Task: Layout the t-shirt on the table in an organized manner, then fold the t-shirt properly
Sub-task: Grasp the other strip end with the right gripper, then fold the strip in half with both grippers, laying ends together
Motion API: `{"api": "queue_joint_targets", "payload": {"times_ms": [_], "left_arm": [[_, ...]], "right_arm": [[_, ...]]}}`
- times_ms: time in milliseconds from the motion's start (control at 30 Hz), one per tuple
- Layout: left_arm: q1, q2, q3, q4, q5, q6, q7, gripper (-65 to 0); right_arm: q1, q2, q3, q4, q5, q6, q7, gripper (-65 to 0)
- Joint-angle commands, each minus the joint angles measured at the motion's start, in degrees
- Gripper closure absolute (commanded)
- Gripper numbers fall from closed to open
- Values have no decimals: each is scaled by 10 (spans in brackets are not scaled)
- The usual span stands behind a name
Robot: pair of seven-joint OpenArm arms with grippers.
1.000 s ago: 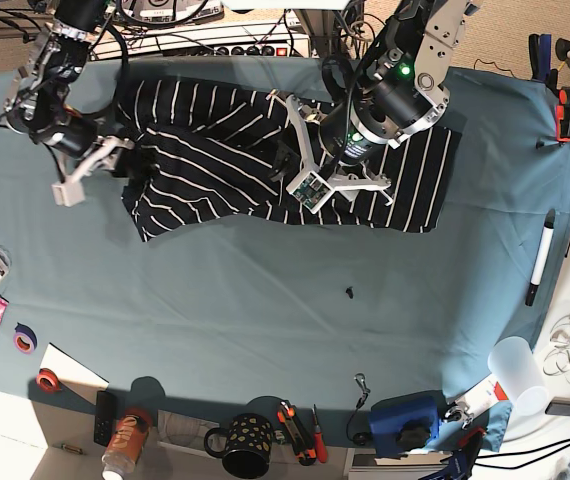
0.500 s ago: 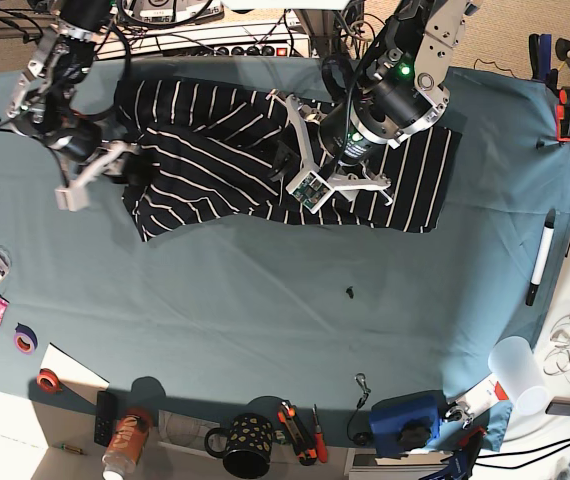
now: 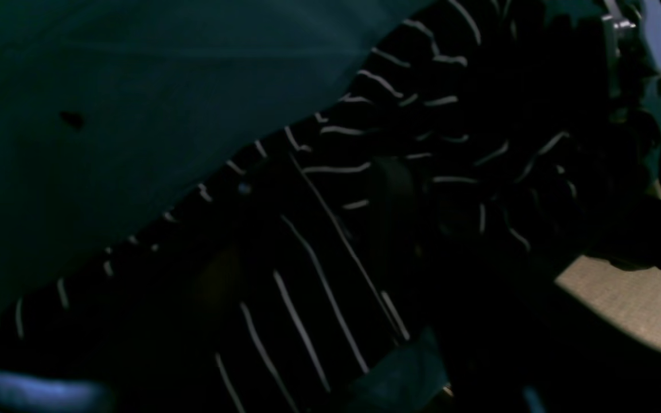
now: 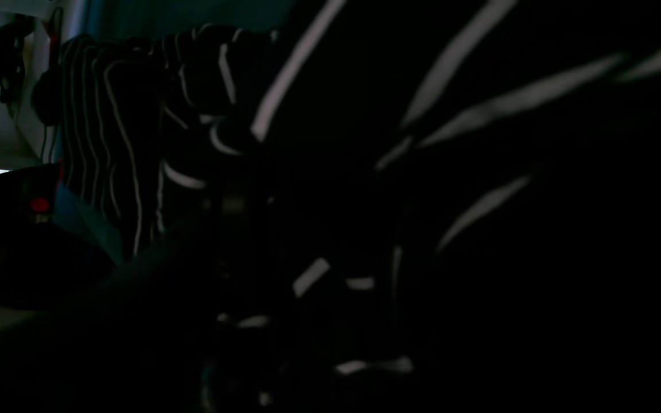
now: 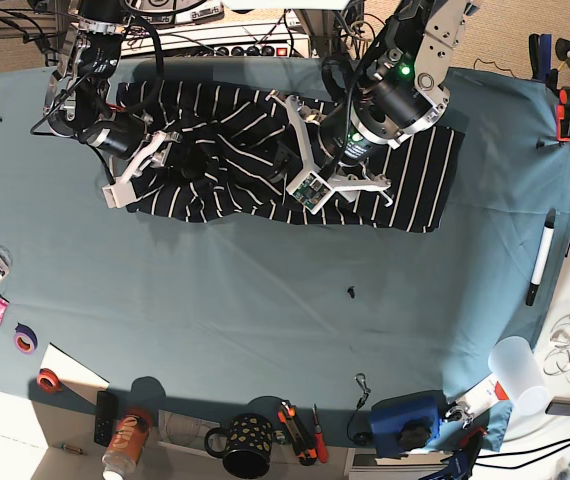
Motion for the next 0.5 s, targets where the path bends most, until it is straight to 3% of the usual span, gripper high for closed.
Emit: {"api": "queue_joint_targets", "payload": {"times_ms": [0,100,167,333,467], "left_arm": [[-3,3,0,9,-4,0,-14,-240],[-3,3,0,9,-4,0,-14,-240],[-3,3,0,9,-4,0,-14,-240],[-3,3,0,9,-4,0,-14,-240],[-3,3,0,9,-4,0,-14,-240]], "right_arm": [[-19,-4,-10,-12,-82,-15,-95,-244],[-18,-3,-10,-12,-83,-14,-95,-71],[-18,-1,-10,-11,-82,3,-95,0],[-18,0,-10,38,-114,28,-79,0],[-17,0,-10,113,-234,26,0,0]]}}
